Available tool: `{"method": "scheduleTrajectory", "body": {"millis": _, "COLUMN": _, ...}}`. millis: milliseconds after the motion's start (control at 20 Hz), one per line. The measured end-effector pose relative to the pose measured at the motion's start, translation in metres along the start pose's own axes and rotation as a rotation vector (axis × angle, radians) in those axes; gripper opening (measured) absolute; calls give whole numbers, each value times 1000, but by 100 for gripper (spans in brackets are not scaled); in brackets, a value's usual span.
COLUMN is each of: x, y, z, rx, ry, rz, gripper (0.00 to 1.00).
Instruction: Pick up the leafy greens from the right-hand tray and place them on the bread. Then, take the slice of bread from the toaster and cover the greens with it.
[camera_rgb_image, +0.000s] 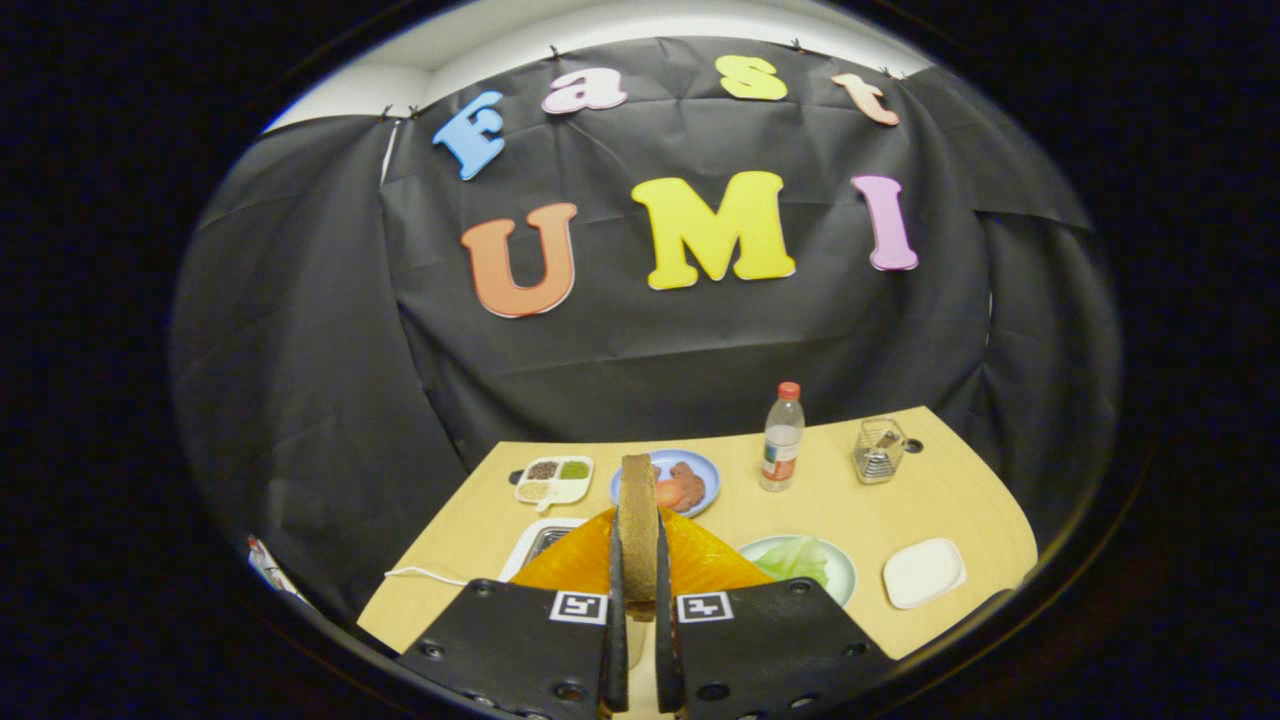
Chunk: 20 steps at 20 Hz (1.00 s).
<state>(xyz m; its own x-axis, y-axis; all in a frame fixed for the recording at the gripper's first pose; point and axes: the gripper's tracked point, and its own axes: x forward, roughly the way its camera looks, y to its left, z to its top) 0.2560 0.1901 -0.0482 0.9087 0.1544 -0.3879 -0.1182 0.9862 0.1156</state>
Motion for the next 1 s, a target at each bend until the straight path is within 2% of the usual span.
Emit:
{"method": "scheduleTrajectory", "body": {"millis": 300, "x": 54, "y": -72, "z": -46, "rx": 91, "ry": 91, "rz": -58, "gripper": 11}}
{"method": "scheduleTrajectory", "body": {"millis": 500, "x": 89, "y": -89, "z": -75, "rx": 145, "ry": 154, "rz": -27, "gripper": 10}}
{"method": "scheduleTrajectory", "body": {"millis": 700, "x": 112, "y": -106, "z": -97, "rx": 176, "ry": 183, "rz": -36, "gripper": 11}}
{"method": "scheduleTrajectory", "body": {"millis": 850, "x": 119, "y": -112, "z": -111, "rx": 230, "ry": 217, "rz": -6, "gripper": 11}}
{"method": "scheduleTrajectory", "body": {"millis": 1000, "x": 121, "y": -129, "z": -117, "rx": 237, "ry": 215, "rz": -21, "gripper": 11}}
